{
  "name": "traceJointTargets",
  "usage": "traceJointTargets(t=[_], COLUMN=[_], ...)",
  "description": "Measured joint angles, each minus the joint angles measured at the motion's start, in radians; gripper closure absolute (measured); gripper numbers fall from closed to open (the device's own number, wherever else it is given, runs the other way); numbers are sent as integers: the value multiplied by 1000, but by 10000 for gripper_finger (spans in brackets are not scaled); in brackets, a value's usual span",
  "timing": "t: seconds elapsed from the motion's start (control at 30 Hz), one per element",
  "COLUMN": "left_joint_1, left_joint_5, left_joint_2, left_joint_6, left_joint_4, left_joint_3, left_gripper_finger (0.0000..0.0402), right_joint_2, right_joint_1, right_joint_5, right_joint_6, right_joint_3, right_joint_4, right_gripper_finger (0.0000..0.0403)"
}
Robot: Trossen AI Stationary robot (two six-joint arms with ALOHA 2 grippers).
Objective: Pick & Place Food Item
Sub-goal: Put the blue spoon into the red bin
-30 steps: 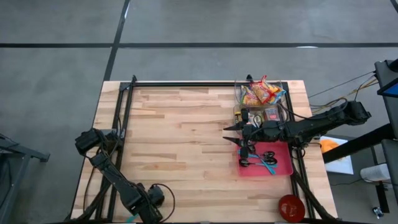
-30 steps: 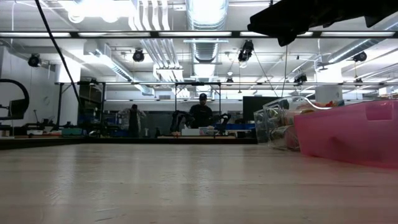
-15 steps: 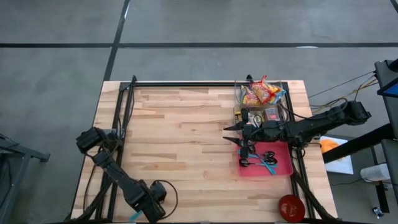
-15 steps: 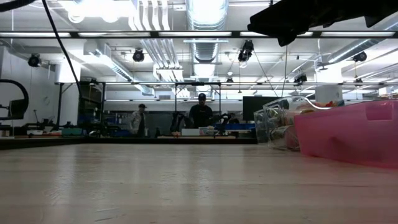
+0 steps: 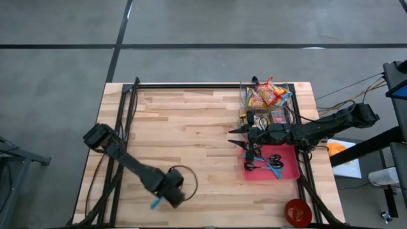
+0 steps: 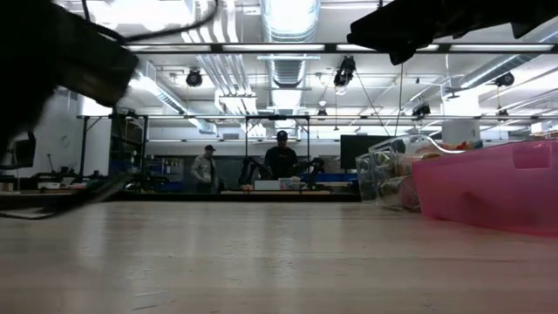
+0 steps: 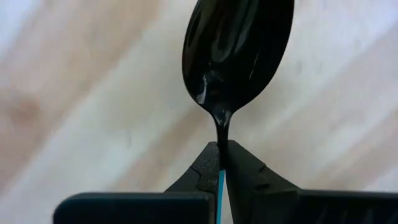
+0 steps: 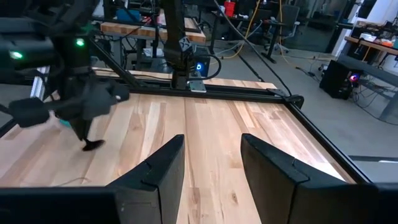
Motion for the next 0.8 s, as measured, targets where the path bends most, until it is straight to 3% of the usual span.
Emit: traceJointTargets(t=[0.43,0.8], left_joint_1=[332,548], left_joint_5=[12,18], left_joint_2=[-7,-13], left_joint_6=[79,57], left_joint_4=[59,446], left_joint_3=[1,1], left_gripper_finger=[388,388], right_joint_2=[0,0], right_joint_1=[0,0], right_joint_5=[0,0], right_joint_6=[0,0], right_joint_3=[0,0], right_joint_4=[0,0], right_gripper_finger=[247,247])
